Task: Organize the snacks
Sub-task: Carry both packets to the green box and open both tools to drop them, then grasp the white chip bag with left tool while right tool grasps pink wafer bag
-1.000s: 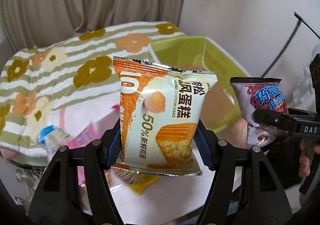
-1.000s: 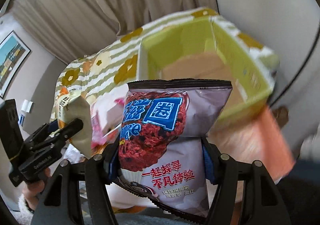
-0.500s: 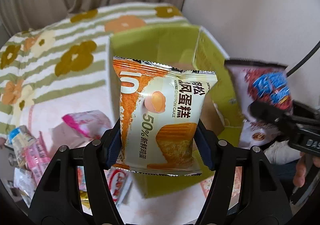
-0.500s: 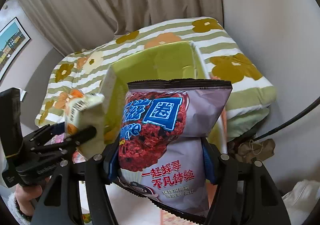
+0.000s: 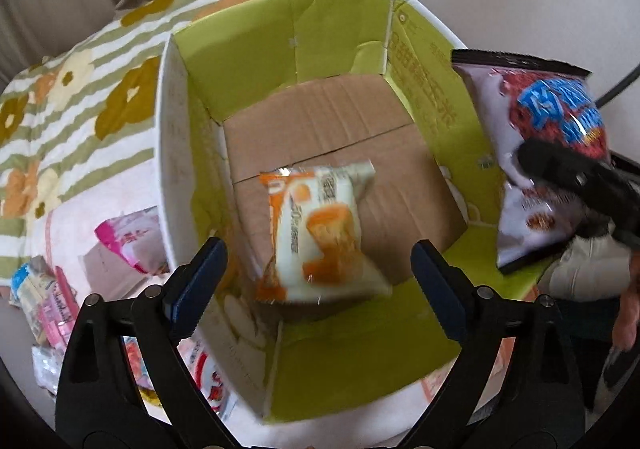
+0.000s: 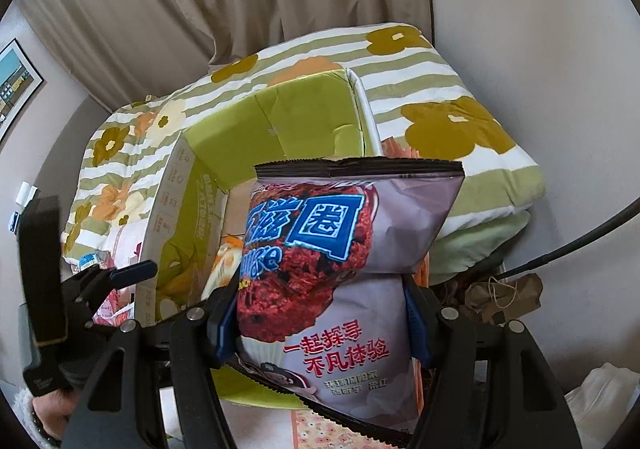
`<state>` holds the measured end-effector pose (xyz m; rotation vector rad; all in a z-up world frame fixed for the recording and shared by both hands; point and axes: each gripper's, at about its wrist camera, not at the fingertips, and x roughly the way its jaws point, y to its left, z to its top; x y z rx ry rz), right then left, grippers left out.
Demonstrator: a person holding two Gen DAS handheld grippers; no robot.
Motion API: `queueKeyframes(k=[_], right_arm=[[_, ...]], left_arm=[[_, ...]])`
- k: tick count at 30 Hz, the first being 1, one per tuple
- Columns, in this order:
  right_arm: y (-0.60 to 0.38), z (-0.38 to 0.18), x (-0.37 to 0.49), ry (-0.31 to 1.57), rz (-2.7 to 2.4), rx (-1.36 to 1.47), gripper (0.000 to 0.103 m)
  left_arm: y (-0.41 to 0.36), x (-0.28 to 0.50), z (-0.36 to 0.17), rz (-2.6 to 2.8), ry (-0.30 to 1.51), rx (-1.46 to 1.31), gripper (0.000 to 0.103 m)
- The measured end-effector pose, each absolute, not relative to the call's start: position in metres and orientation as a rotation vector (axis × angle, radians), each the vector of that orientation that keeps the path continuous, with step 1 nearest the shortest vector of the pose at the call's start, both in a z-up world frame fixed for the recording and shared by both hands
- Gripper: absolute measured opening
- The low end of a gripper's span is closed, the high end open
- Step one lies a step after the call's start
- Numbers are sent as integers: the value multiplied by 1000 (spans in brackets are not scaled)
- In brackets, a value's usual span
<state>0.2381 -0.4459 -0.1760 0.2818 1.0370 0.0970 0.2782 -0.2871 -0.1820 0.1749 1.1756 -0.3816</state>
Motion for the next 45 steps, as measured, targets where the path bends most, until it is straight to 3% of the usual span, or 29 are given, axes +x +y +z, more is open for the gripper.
queueKeyframes(k=[14, 17, 18, 19, 21, 36, 45], right_arm=[[-418, -198, 258, 1119, 134, 180, 62], [-414, -204, 257, 1122, 140, 179, 66], [-413, -205, 256, 1114, 137, 183, 72], [-413, -205, 254, 1101, 134, 189, 85], [-414, -203, 248, 1069, 134, 200, 99], [-409, -159, 198, 940, 245, 188, 99], [-373, -136, 184, 840, 445, 166, 99]], left_arm=[[-234, 261, -170, -345, 1139, 55, 92], [-232, 259, -170, -325, 1134, 51, 92], [-231, 259, -171, -320, 1137, 51, 92], [-230, 257, -171, -311, 1139, 52, 92], [-228, 254, -169, -301, 1133, 52, 92], [-214, 199, -131, -249, 1006, 30, 92], [-161, 150, -112, -64, 961, 3, 92]])
